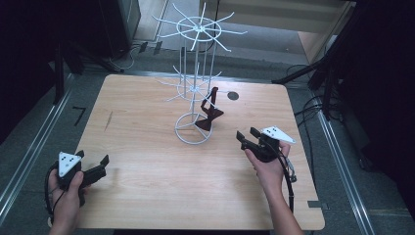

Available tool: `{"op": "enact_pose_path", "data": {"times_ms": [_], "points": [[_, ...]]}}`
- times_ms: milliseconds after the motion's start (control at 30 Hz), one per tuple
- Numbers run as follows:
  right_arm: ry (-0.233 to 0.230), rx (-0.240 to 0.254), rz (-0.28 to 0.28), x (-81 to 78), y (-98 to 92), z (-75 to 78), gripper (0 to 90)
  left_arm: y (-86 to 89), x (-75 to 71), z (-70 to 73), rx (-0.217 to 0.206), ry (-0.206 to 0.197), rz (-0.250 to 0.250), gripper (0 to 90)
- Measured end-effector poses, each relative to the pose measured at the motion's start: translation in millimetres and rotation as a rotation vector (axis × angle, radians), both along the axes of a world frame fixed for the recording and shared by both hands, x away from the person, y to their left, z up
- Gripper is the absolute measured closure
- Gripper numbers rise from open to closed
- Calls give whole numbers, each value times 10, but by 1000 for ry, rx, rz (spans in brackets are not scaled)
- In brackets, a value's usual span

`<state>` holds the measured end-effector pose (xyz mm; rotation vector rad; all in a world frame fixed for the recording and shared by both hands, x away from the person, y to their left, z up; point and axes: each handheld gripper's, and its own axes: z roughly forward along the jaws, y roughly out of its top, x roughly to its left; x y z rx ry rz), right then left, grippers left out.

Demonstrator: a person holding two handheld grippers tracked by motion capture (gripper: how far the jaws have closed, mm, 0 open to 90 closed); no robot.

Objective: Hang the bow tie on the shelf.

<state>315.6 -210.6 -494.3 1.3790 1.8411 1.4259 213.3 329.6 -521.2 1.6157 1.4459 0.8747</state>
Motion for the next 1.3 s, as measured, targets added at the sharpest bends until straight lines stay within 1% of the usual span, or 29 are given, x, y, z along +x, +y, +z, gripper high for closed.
{"op": "enact_pose_path", "data": {"times_ms": [133, 300, 533, 633, 900, 1000, 1100, 1200, 1300], "points": [[1, -18, -7, -42, -84, -19, 378, 4, -3, 1, 1, -1, 2, 143], [-7, -25, -13, -127, -194, -30, 370, 5, -3, 1, -1, 0, 3, 143], [3, -30, -19, -266, -342, -92, 356, 5, -1, 0, -7, 0, 5, 142], [7, -33, -21, -302, -374, -106, 348, 7, -1, 0, -8, 1, 5, 142], [-29, -50, -28, -448, -486, -159, 270, 4, 1, -1, -9, -1, 8, 143], [-35, -56, -26, -490, -530, -173, 264, 6, 1, -1, -10, 0, 9, 143], [-30, -46, -36, -529, -583, -182, 258, 6, 2, -1, -12, 0, 10, 142], [-34, -37, -44, -567, -648, -196, 243, 10, 0, -1, -13, -1, 9, 142], [-34, -39, -52, -613, -717, -211, 233, 9, 0, -1, -14, -3, 9, 143]]}}
